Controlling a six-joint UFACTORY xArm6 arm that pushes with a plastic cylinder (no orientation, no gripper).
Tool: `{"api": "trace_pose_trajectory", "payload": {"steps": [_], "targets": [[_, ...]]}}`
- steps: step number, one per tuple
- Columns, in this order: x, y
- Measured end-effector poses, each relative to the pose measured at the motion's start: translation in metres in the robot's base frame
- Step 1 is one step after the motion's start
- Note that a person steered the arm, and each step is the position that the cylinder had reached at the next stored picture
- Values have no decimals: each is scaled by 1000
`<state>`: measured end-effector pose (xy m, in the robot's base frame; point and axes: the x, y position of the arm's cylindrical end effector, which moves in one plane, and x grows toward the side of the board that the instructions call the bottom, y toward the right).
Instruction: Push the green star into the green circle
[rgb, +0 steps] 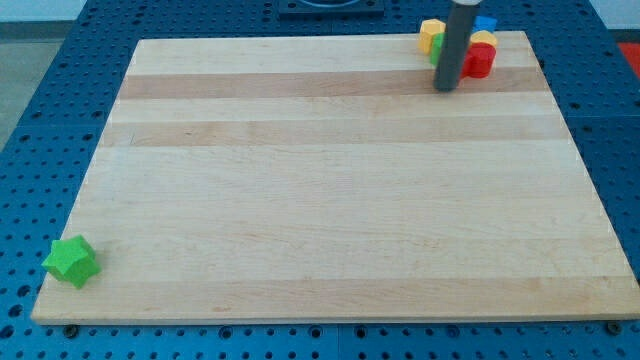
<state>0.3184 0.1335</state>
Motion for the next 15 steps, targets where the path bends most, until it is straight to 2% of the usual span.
{"api": "trace_pose_trajectory", "payload": {"steps": [1, 2, 3, 4, 5, 6, 8, 11, 14, 15], "targets": [[21, -96], [11, -220], [48, -327], [64, -327], [109, -306], [162, -276], [298, -262], [300, -321], [297, -431], [286, -409]]}}
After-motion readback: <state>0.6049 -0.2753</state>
